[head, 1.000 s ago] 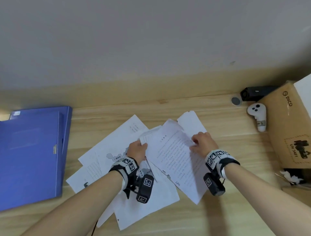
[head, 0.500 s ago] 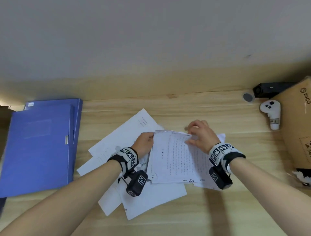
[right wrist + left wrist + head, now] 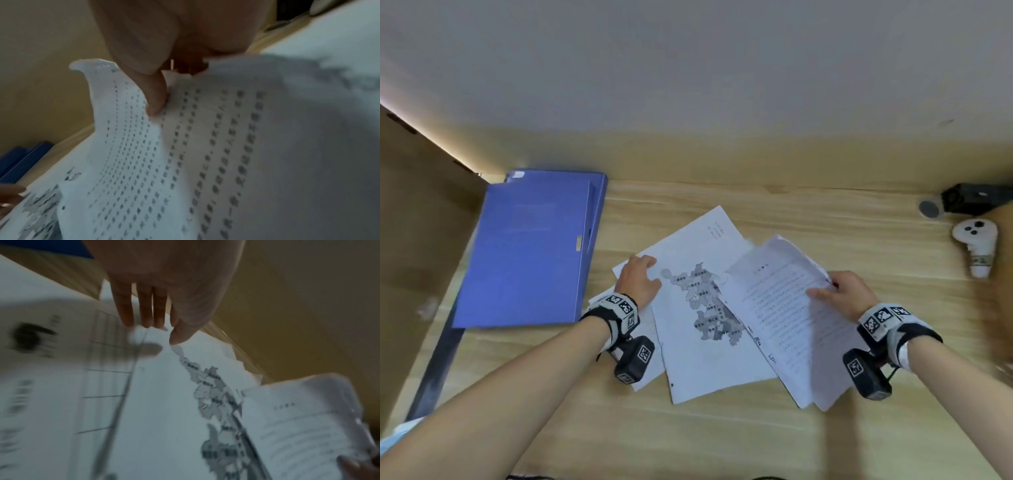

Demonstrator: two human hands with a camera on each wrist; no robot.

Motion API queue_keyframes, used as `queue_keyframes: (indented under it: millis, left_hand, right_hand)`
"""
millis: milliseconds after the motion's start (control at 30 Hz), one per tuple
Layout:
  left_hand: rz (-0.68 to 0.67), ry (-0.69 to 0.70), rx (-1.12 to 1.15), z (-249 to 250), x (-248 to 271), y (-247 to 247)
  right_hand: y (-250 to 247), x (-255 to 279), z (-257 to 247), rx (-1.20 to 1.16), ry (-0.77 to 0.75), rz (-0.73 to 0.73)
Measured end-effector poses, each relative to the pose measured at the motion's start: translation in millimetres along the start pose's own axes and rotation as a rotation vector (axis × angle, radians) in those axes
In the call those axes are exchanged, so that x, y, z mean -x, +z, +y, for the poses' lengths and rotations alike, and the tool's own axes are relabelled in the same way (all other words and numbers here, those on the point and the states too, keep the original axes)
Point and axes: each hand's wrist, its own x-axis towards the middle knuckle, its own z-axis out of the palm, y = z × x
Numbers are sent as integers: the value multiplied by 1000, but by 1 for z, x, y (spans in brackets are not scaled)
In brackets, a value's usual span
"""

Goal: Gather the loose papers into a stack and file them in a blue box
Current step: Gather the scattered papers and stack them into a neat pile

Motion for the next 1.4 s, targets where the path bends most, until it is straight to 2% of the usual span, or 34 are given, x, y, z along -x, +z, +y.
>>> queue_keyframes:
  millis: [67,133,267,333,467,567,633,733,800,933,1067,1233,1333,1400]
  left_hand:
    - [-74,53,-43,-9,8,4]
    - [-90,93,-56,-9,18,8]
    - [-109,84,-14,-5,36,20]
    - [-115,80,16,-4,44,26]
    - [-125,92,70,-9,53,33]
    - [-107,87,99,-20,54,33]
    - [-73,58,107,-26,54,31]
    - [-59,32,91,-27,51,28]
    - [-69,24,52,-25,49,27]
    - [-87,4,-77,-17,43,21]
    - [-69,20,-240,-15,40,17]
    - [-40,4,-329,-12,38,16]
    - [-36,-6,-306,-14,38,18]
    - [-23,-6,-284,-16,39,19]
  right_hand:
    - [4,2,-6,-8,33,-16]
    - [14,4,-14,-51,30,-17]
    - [50,11,-41,-132,34,10]
    - [72,8,-51,-104,28,10]
    - [113,-1,-61,108,47,28]
    - [128,-1,-70,111,164,29]
    - [131,0,-72,167,194,23]
    - [131,0,-71,222,158,53]
    - [129,3,-68,129,115,90]
    - [107,22,-54,-211,67,185]
    - [66,36,-31,-271,129,294]
    - [49,43,-10,-303,229,235]
    - [65,37,-9,-274,233,171]
    - [81,31,-10,-164,228,120]
